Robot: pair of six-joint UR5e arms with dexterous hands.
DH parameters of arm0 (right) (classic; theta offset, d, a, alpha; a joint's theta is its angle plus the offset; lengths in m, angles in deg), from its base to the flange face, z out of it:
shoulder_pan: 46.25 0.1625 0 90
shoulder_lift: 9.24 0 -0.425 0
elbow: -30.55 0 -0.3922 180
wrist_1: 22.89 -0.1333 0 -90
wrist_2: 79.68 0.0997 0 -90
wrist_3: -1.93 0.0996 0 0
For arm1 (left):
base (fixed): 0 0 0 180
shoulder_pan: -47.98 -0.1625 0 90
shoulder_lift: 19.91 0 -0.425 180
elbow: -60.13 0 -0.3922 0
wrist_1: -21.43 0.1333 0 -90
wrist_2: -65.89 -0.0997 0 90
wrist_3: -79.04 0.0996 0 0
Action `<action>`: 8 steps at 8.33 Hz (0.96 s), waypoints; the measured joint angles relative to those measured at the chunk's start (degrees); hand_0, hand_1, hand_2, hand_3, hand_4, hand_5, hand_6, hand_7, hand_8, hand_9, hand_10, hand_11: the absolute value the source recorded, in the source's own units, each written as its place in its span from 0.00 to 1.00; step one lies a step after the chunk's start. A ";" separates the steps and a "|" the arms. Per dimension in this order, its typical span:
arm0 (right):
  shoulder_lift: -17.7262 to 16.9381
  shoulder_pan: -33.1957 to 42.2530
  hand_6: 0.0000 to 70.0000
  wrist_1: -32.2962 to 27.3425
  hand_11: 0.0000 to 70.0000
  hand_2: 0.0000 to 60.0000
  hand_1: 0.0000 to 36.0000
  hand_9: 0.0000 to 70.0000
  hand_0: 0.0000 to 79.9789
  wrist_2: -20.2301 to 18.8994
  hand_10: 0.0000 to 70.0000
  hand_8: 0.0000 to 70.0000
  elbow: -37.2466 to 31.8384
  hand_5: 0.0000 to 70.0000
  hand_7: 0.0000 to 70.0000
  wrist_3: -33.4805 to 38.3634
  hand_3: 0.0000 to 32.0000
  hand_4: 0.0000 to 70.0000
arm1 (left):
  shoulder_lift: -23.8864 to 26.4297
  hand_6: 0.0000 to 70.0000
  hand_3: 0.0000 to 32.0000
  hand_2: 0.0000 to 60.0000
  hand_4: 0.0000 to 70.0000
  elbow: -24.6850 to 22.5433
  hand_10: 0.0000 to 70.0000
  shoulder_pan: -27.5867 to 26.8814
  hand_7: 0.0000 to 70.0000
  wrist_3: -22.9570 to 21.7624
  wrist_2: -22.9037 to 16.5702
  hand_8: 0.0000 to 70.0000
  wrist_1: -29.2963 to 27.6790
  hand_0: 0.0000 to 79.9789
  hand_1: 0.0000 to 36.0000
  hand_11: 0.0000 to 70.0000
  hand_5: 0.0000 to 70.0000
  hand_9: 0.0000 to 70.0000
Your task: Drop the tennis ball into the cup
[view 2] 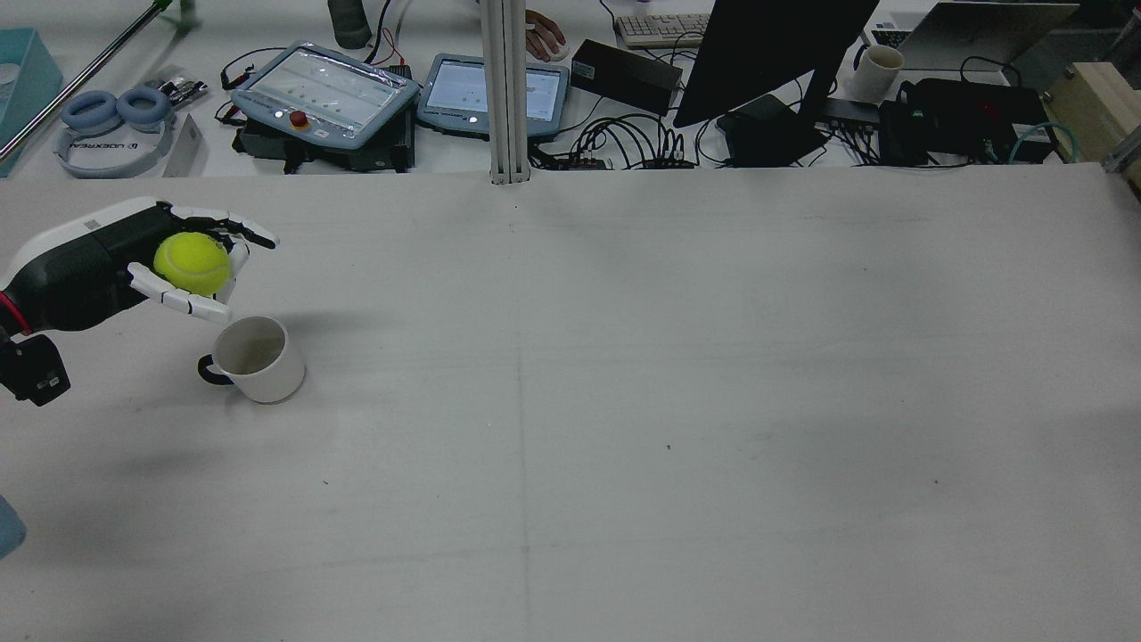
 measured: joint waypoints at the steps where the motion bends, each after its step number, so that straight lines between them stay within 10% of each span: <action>1: 0.01 0.00 0.00 0.01 0.00 0.00 0.00 0.00 0.00 0.00 0.00 0.00 -0.01 0.00 0.00 0.00 0.00 0.00 | -0.86 0.96 0.00 0.27 0.54 0.39 0.54 -1.10 1.00 1.21 0.81 0.72 -0.90 0.69 0.48 0.77 0.26 1.00; 3: 0.02 0.00 0.00 -0.02 0.00 0.00 0.00 0.00 0.00 0.00 0.00 0.00 -0.03 0.00 0.00 0.00 0.00 0.00 | -1.60 0.72 0.00 0.23 0.42 2.23 0.32 -1.64 1.00 2.07 2.02 0.53 -2.59 0.64 0.43 0.48 0.18 0.80; 4: 0.02 0.00 0.00 -0.05 0.00 0.00 0.00 0.00 0.00 0.00 0.00 0.00 -0.03 0.00 0.00 0.00 0.00 0.00 | -1.81 0.75 0.00 0.17 0.39 3.13 0.15 -1.68 1.00 2.21 2.68 0.48 -3.28 0.63 0.40 0.22 0.18 0.72; 5: 0.02 0.00 0.00 -0.06 0.00 0.00 0.00 0.00 0.00 0.00 0.00 0.00 -0.03 0.00 0.00 0.00 0.00 0.00 | -1.89 0.52 0.00 0.12 0.37 3.67 0.07 -1.70 1.00 2.31 3.50 0.42 -3.70 0.64 0.44 0.11 0.13 0.69; 6: 0.02 0.00 0.00 -0.05 0.00 0.00 0.00 0.00 0.00 0.00 0.00 0.00 -0.03 0.00 0.00 0.00 0.00 0.00 | -1.98 0.68 0.00 0.12 0.34 3.86 0.05 -1.72 1.00 2.35 4.05 0.39 -3.88 0.64 0.43 0.09 0.16 0.60; 7: 0.02 0.02 0.00 -0.05 0.00 0.00 0.00 0.00 0.00 0.00 0.00 0.00 -0.01 0.00 0.00 0.00 0.00 0.00 | -2.23 0.14 0.00 0.02 0.22 3.91 0.01 -1.72 0.58 2.38 4.37 0.08 -4.06 0.66 0.54 0.04 0.07 0.22; 8: 0.02 0.06 0.00 -0.03 0.00 0.00 0.00 0.00 0.00 0.00 0.00 0.00 0.04 0.00 0.00 0.00 0.00 0.00 | -2.58 0.01 0.00 0.02 0.17 3.93 0.00 -1.72 0.36 2.39 4.56 0.00 -4.34 0.66 0.61 0.02 0.03 0.06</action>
